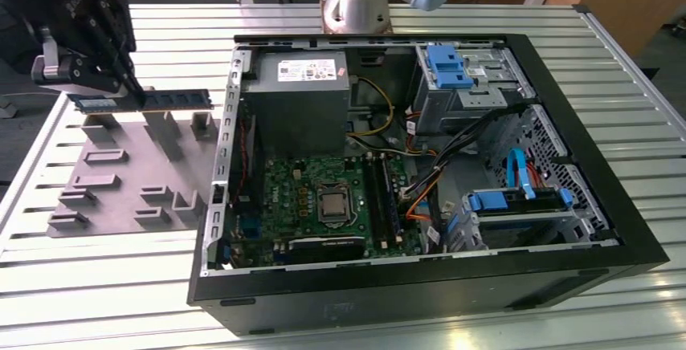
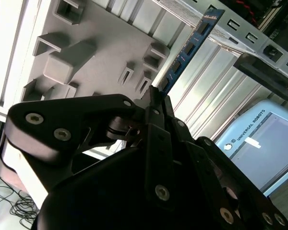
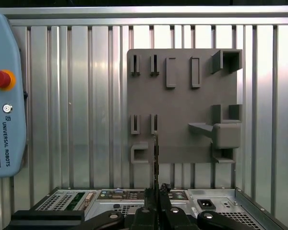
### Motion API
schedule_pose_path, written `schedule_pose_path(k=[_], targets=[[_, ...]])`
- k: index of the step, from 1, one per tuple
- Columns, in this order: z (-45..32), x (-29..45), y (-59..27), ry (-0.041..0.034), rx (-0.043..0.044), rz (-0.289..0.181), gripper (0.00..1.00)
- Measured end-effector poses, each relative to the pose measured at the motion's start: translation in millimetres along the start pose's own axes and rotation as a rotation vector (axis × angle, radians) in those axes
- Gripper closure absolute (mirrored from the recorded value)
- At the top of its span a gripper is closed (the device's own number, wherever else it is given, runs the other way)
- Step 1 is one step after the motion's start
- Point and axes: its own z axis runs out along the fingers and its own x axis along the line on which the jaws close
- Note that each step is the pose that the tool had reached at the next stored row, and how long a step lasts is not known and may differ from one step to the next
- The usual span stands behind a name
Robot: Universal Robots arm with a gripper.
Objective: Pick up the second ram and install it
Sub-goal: 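Pick up the second ram and move it above second insertion slot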
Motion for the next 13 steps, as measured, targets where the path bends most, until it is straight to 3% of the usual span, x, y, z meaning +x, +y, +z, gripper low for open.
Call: schedule_pose_path(k=[13], targets=[[0.5, -0.2, -12.7, 0.0, 0.0, 0.0, 0.86]])
